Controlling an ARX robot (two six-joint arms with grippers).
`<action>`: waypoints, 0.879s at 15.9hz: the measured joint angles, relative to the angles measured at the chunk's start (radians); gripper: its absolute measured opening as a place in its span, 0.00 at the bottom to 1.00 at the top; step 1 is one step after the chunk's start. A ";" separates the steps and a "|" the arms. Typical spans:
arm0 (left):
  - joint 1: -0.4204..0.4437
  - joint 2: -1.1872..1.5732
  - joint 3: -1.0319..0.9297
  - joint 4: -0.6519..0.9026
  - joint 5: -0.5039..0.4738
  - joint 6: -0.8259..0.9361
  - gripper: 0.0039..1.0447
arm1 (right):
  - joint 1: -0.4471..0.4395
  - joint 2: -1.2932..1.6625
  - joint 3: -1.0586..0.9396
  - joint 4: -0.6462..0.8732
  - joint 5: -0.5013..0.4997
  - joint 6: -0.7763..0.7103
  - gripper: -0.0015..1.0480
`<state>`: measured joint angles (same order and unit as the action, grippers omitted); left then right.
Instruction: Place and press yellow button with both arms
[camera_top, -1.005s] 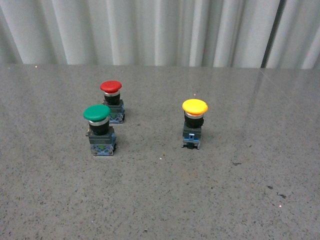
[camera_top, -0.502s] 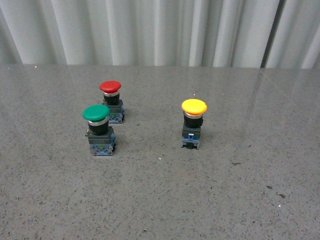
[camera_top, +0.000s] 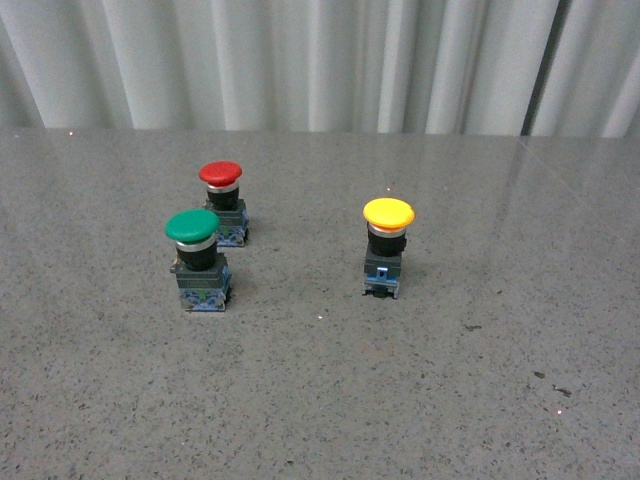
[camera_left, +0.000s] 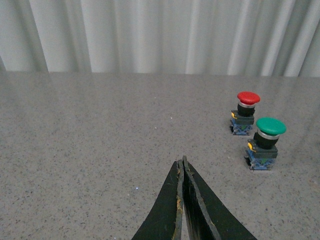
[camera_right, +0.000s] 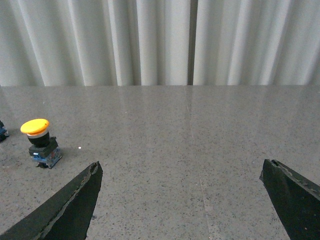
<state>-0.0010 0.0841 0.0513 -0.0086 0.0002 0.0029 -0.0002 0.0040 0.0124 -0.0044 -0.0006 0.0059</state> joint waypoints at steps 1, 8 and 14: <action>0.000 -0.011 -0.004 -0.006 0.000 0.000 0.01 | 0.000 0.000 0.000 0.000 0.000 0.000 0.94; 0.000 -0.047 -0.006 0.006 0.000 0.000 0.01 | 0.000 0.000 0.000 0.001 0.000 0.000 0.94; 0.000 -0.074 -0.037 0.004 0.000 0.000 0.01 | 0.000 0.000 0.000 0.000 0.000 0.000 0.94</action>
<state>-0.0010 0.0101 0.0143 -0.0048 0.0002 0.0029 -0.0002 0.0040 0.0124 -0.0048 -0.0006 0.0059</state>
